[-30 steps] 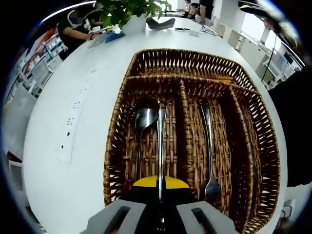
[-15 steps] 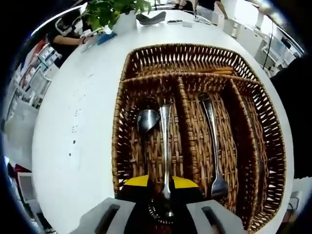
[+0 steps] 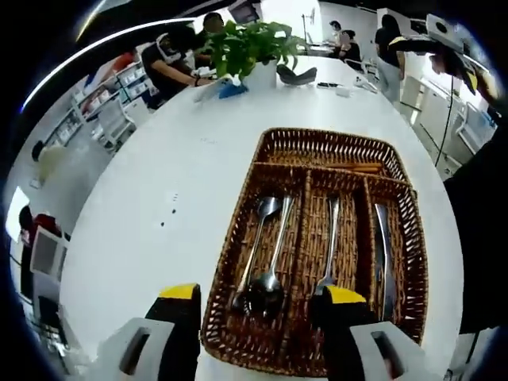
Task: Arrange the knives, forks, and spoons in their matching storage slots by inserting each utensil handle-first until every utensil is classified and aligned in the correct compartment
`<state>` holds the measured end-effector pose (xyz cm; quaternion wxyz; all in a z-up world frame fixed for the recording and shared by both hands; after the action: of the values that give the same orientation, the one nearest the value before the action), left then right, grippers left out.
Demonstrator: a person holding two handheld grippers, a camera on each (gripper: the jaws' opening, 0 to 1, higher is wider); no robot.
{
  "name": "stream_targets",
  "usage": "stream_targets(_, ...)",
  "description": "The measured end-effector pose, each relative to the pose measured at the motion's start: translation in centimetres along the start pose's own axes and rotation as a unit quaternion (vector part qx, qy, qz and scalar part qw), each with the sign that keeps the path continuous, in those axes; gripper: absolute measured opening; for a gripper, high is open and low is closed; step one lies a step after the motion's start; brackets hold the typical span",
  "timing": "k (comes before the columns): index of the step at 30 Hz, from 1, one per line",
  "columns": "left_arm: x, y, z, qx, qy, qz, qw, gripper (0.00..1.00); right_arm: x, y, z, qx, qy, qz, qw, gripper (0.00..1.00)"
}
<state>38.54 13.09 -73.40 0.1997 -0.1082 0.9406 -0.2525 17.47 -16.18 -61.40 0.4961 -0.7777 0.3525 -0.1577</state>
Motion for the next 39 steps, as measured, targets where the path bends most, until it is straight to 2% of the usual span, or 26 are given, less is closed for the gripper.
stream_targets(3,1.0,0.4,-2.4,0.021,-0.014,-0.048,0.9985,0.81,0.3,-0.5,0.2,0.002,0.0,-0.008,1.0,0.99)
stream_targets(4,1.3,0.4,-3.3,0.039,-0.021,-0.068,0.9967,0.86,0.3,-0.7,0.3,0.003,0.0,-0.013,0.9999,0.99)
stream_targets(7,2.1,1.2,-5.6,0.05,-0.034,-0.098,0.9933,0.96,0.4,-1.1,0.4,0.008,-0.002,-0.017,0.9998,0.99)
stream_targets(9,2.0,1.9,-6.9,0.058,-0.035,-0.139,0.9879,0.99,0.5,-1.1,0.5,0.011,-0.004,-0.016,0.9998,0.99)
stream_targets(11,2.3,1.4,-8.8,0.077,-0.045,-0.159,0.9832,1.0,0.4,-1.3,0.6,0.013,-0.007,-0.017,0.9997,0.99)
stream_targets(12,2.4,0.9,-10.0,0.096,-0.055,-0.161,0.9806,1.0,0.4,-1.3,0.6,0.013,-0.009,-0.019,0.9997,0.99)
stream_targets(16,3.0,0.3,-12.6,0.117,-0.068,-0.184,0.9737,1.0,0.3,-1.3,0.6,0.013,-0.015,-0.022,0.9996,0.99)
stream_targets(19,3.5,-0.7,-15.2,0.154,-0.085,-0.216,0.9605,1.0,0.3,-1.4,0.7,0.015,-0.018,-0.023,0.9995,0.99)
stream_targets(24,4.6,-1.6,-18.0,0.189,-0.106,-0.23,0.9488,1.0,-0.2,-1.4,0.7,0.025,-0.024,-0.02,0.9992,0.99)
stream_targets(26,5.1,-2.0,-19.0,0.214,-0.11,-0.256,0.9364,1.0,-0.2,-1.4,0.5,0.031,-0.011,-0.029,0.999,0.99)
stream_targets(27,5.4,-2.0,-19.4,0.221,-0.112,-0.26,0.9333,1.0,-0.3,-1.3,0.5,0.032,-0.011,-0.028,0.999,0.99)
stream_targets(33,6.9,-0.6,-21.1,0.216,-0.135,-0.267,0.9294,1.0,-0.6,-0.2,-0.1,0.028,-0.023,-0.015,0.9992,0.99)
stream_targets(39,7.5,1.9,-22.9,0.209,-0.167,-0.288,0.9196,1.0,-0.2,0.0,-0.9,0.032,-0.015,-0.01,0.9993,0.99)
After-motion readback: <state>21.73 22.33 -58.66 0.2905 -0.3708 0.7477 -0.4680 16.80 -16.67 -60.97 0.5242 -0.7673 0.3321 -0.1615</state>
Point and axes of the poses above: the point that each gripper's makers call its tool centre point, and the gripper's own axes: z roughly forward along the fingers, x roughly to its right, y roughly out of its underside, the point moved 5 cm from there along -z, roughly backward along the fingers, and after that the axes turned 12 degrees about -y, right-handed, at the moved point
